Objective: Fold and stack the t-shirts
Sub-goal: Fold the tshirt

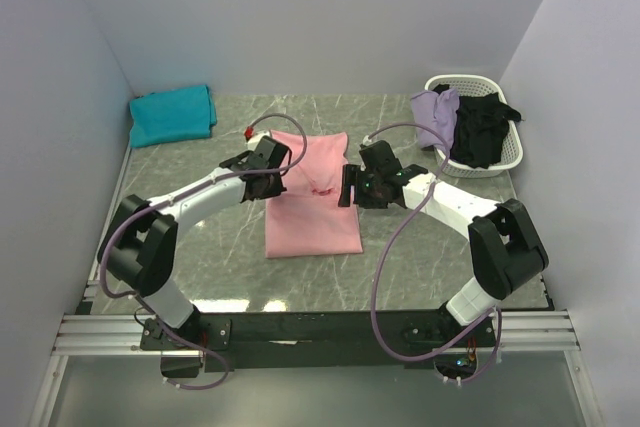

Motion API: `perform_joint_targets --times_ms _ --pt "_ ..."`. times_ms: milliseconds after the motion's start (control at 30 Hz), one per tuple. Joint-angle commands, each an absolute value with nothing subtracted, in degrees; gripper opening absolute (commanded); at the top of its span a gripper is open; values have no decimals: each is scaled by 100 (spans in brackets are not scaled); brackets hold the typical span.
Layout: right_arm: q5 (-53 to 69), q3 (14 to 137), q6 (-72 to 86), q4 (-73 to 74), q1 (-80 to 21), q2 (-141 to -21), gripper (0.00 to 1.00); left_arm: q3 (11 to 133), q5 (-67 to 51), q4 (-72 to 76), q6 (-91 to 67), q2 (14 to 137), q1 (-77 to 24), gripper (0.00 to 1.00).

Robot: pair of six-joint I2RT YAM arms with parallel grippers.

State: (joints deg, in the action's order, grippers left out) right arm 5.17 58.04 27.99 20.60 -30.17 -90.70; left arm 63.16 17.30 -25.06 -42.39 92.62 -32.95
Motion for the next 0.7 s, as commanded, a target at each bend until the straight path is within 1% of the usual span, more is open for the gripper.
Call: perform_joint_targets --times_ms 0,33,67,100,133,167,200,333,533,633,667 --pt "369 5810 2742 2030 -2988 -8956 78 6679 2003 -2733 -3990 9571 -3234 1" --pt "404 5810 2699 2013 -2988 -8947 78 6714 2030 -2768 -3982 9658 -3234 11" --pt "422 5827 2690 2013 -2988 -8991 78 6715 2056 -2803 -3990 9685 -3234 30" --pt "457 5862 2689 2013 -2988 -9026 78 6706 2109 -2856 -3999 9712 -3226 39" --pt "501 5871 2663 1995 -2988 -9079 78 6680 2153 -2883 -4016 9738 -3234 55" --pt "544 5880 2646 1986 -2988 -9114 78 6654 2223 -2918 -4095 9747 -3234 88" --pt "571 5915 2628 1969 -2980 -9132 78 6627 2337 -2944 -4139 9747 -3226 98" --pt "1070 5959 2558 1837 -2997 -9176 77 6478 2470 -2927 -4184 9485 -3226 99" --pt "923 6275 2444 1811 -2979 -9631 76 6565 2443 -3005 -4113 9080 -3226 99" --pt "1002 6337 2365 1653 -2971 -9948 74 6644 2312 -3041 -4096 8931 -3226 99" --pt "1037 6363 2338 1644 -2953 -10028 71 6636 2198 -3006 -4096 8886 -3226 100"
